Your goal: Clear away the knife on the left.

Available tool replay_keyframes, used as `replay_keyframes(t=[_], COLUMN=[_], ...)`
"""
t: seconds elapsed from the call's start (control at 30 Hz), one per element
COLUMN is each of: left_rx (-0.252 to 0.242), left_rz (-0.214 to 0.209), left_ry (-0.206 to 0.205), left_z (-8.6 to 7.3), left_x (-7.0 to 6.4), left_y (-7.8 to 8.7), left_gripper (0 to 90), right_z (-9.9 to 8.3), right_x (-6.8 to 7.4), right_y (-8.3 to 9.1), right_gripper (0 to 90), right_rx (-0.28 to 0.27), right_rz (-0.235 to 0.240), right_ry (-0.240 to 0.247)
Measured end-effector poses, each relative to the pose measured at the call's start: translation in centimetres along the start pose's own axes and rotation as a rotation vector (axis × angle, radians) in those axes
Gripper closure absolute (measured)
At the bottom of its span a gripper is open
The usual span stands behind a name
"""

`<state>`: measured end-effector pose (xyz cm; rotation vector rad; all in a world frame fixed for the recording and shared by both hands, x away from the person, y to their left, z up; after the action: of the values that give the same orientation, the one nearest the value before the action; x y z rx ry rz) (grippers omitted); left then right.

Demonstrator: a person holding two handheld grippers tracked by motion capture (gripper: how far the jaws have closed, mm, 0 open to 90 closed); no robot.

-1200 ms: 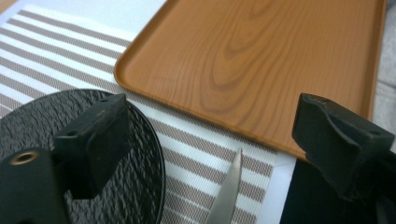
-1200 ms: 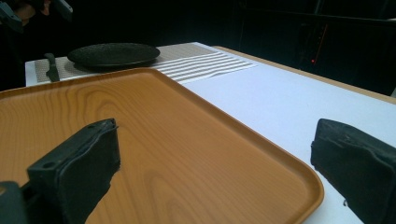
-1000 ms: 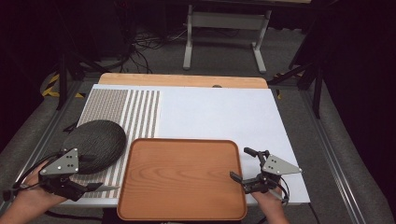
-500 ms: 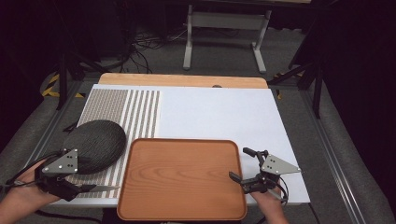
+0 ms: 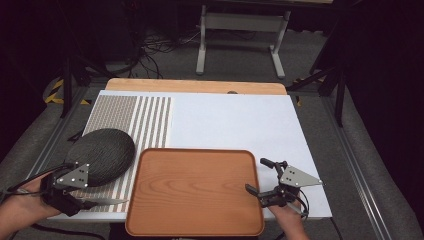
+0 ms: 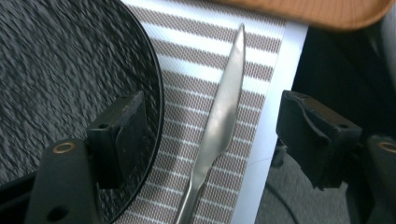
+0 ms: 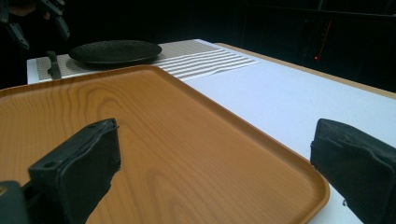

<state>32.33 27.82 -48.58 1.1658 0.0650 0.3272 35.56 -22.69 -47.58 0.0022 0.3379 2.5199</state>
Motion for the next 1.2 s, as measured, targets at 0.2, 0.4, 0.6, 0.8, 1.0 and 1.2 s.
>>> replay_keyframes(t=[0.2, 0.4, 0.6, 0.8, 1.0, 1.2], left_rx=[0.077, 0.145, 0.201, 0.267, 0.321, 0.355], left_rz=[-0.02, -0.04, -0.05, -0.066, -0.075, -0.079], left_ry=[-0.026, -0.044, -0.066, -0.085, -0.101, -0.129], left_z=[-0.7, -1.7, -2.3, -2.7, -3.2, -3.6], left_x=[0.2, 0.4, 0.8, 0.9, 1.2, 1.4], left_y=[0.0, -0.5, -1.0, -1.3, -1.5, -1.7], left_gripper=[27.4, 31.1, 34.5, 40.9, 44.7, 50.8], right_z=[0.0, 0.0, 0.0, -0.1, -0.1, -0.1], right_x=[0.0, 0.0, 0.0, 0.1, 0.1, 0.1], right_y=[-0.1, -0.1, -0.1, -0.1, -0.1, -0.2], right_gripper=[2.2, 2.2, 2.2, 2.3, 2.5, 2.6], right_rx=[0.001, 0.003, 0.003, 0.007, 0.008, 0.005], right_rz=[0.003, 0.004, 0.004, 0.008, 0.011, 0.015], right_ry=[-0.001, 0.002, 0.002, 0.001, 0.001, 0.0])
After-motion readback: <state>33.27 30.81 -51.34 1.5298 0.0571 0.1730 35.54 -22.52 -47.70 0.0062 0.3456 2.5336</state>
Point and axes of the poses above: each handheld gripper's, and its own axes: y roughly backward along the jaws, z roughly out of its top, x roughly to its left, the point moved 7 cm from there along -y, roughly forward along the jaws, and after that the axes turned 2 degrees about z, right-handed, at the moved point
